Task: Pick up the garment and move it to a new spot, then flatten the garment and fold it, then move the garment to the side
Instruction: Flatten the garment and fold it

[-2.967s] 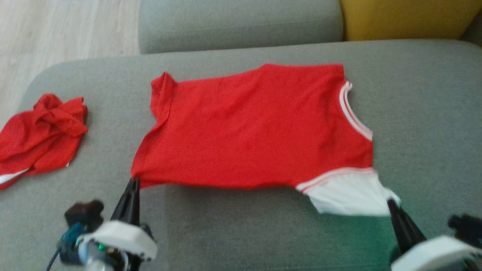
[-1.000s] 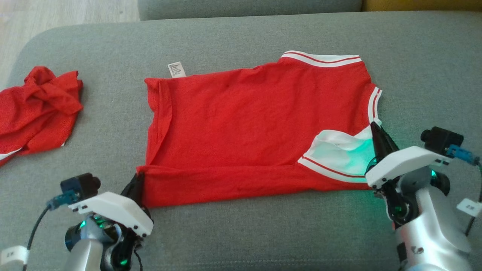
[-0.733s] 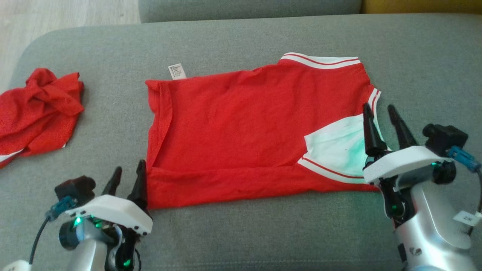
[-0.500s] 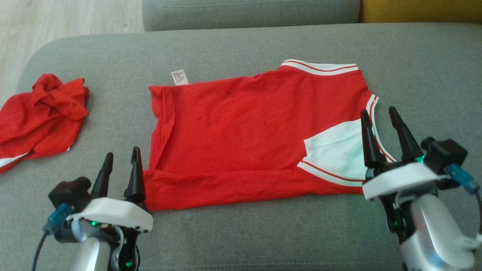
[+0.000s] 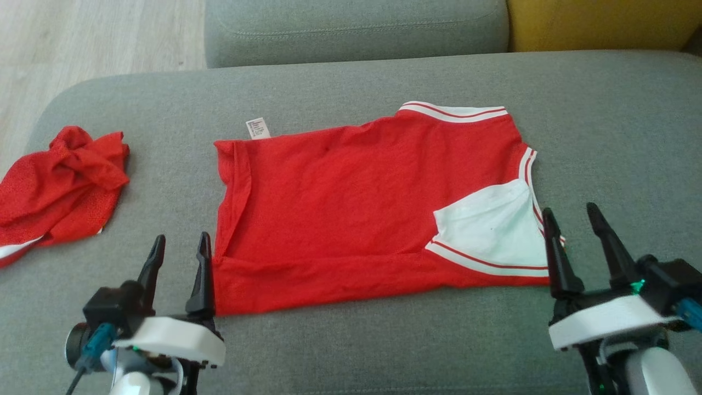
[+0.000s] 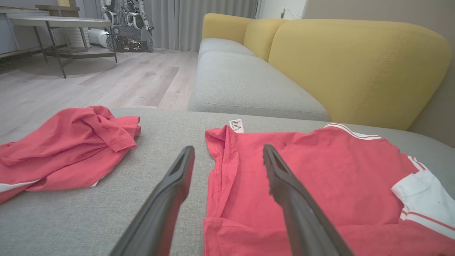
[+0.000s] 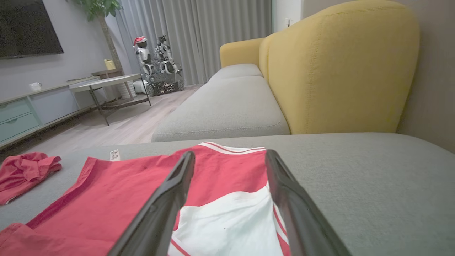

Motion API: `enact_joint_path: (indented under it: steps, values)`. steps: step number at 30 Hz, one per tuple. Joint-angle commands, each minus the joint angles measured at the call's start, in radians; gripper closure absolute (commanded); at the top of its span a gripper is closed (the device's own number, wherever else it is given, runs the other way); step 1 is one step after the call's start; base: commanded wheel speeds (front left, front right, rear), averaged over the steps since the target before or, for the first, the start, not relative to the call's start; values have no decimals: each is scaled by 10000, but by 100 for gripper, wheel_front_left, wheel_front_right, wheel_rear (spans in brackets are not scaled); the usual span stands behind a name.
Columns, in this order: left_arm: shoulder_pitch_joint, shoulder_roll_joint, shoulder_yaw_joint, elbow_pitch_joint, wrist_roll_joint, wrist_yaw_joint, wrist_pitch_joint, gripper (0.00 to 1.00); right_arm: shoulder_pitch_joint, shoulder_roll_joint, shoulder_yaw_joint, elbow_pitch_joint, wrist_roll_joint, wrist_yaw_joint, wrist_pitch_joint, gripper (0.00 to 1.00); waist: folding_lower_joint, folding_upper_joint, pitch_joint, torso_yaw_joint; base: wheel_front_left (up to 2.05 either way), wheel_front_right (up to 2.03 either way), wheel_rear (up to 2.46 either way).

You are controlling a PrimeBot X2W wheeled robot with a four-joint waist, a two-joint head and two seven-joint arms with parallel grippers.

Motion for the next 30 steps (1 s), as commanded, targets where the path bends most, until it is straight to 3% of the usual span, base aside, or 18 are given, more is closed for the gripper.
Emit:
enact_joint_path:
  steps: [1,18,22,30]
  values:
    - [-262,214,280,-417,82,102,-12,0,-141,44,61,-529,-49,-7,117,0,0,0,-10,-15,0,0,0]
    - [-224,309,206,-470,-53,145,25,0,128,406,-216,-806,-16,-7,348,0,0,0,136,-22,0,0,0]
    - [-383,292,82,128,-213,-125,-40,0,-80,436,-408,-166,20,-7,336,0,0,0,277,2,0,0,0]
    - [-809,61,-126,2546,-758,-734,-9,0,-712,380,-873,2247,-118,-7,633,0,0,0,731,55,0,0,0]
